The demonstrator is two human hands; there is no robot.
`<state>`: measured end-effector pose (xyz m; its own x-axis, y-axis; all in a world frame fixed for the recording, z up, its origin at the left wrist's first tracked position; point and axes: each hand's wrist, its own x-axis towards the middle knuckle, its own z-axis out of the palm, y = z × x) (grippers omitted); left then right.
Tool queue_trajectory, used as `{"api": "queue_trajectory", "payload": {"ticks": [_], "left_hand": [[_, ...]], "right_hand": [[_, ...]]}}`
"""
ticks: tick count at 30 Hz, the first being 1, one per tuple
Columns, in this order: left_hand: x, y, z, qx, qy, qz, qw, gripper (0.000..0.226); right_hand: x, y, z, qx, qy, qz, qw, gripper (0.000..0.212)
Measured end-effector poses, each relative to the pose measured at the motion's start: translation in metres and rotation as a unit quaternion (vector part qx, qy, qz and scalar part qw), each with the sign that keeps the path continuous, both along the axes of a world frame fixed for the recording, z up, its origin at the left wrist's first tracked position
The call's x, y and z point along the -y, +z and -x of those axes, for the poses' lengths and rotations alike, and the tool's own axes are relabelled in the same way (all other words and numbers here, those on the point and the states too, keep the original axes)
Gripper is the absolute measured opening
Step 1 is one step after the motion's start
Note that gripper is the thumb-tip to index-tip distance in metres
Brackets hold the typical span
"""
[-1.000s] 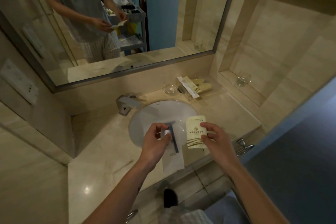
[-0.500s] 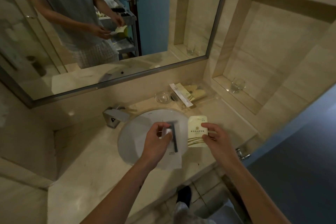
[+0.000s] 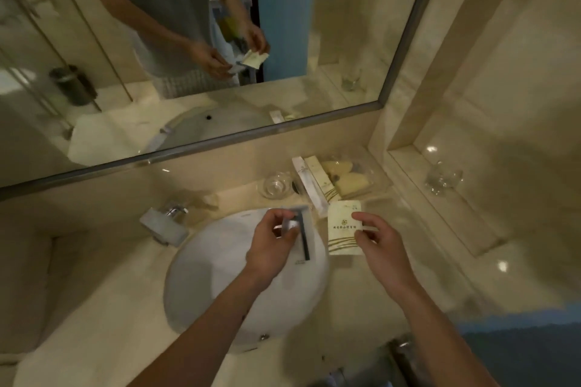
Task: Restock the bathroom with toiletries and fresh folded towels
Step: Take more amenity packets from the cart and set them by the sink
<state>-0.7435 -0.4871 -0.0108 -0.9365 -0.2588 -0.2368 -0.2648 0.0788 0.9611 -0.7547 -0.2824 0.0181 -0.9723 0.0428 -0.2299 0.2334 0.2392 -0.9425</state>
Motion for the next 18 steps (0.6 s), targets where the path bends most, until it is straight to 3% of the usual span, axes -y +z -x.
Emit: {"api": "queue_trajectory", "payload": {"ticks": [18], "left_hand": [[-0.053,-0.045,0.177,0.046,0.095,-0.034,0.994,0.014]], "right_hand": [[-0.037,-0.073,0.233,0.089,0.082,-0.021,0.992,0.033]]}}
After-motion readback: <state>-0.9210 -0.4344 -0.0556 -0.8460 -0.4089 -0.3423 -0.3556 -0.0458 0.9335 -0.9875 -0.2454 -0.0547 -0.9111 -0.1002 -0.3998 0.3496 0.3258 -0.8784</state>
